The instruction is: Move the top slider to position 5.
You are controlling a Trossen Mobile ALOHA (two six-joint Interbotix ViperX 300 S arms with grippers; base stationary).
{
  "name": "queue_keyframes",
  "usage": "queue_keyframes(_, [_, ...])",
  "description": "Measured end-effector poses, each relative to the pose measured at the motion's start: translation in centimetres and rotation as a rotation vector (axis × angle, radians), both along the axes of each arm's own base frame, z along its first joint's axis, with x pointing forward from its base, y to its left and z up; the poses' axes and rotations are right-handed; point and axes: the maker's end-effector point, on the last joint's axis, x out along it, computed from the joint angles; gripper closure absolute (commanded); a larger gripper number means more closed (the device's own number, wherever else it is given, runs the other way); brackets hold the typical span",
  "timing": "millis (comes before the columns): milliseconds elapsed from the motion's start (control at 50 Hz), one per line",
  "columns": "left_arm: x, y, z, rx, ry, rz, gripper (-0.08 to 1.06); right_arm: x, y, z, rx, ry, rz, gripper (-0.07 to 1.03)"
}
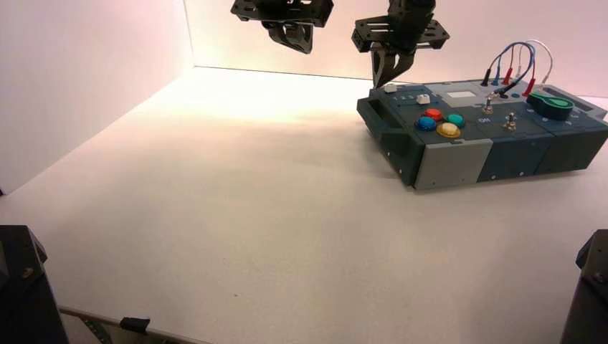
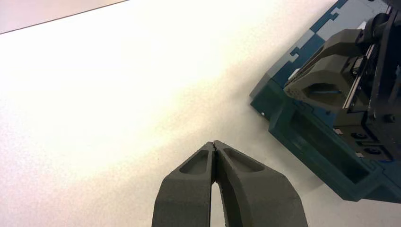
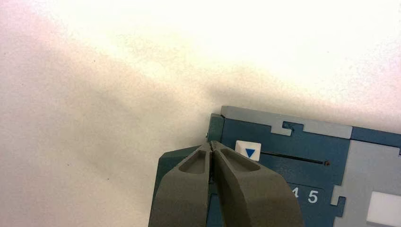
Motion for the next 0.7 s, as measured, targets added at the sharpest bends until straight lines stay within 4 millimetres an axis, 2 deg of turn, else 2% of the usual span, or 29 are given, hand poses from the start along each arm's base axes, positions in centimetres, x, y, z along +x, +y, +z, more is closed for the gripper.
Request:
queue_keyframes(360, [-0.1, 0.0, -0.1, 0.002, 0.003, 0.0, 1.01, 0.2, -0.7, 0.0, -0.013, -0.004, -0.004, 0.98])
queue_keyframes(700, [-0.1, 0.1, -0.1, 0.003, 0.009, 0.0, 1.01, 0.7, -2.6, -0.8, -0.033, 0.007, -0.031, 0.98])
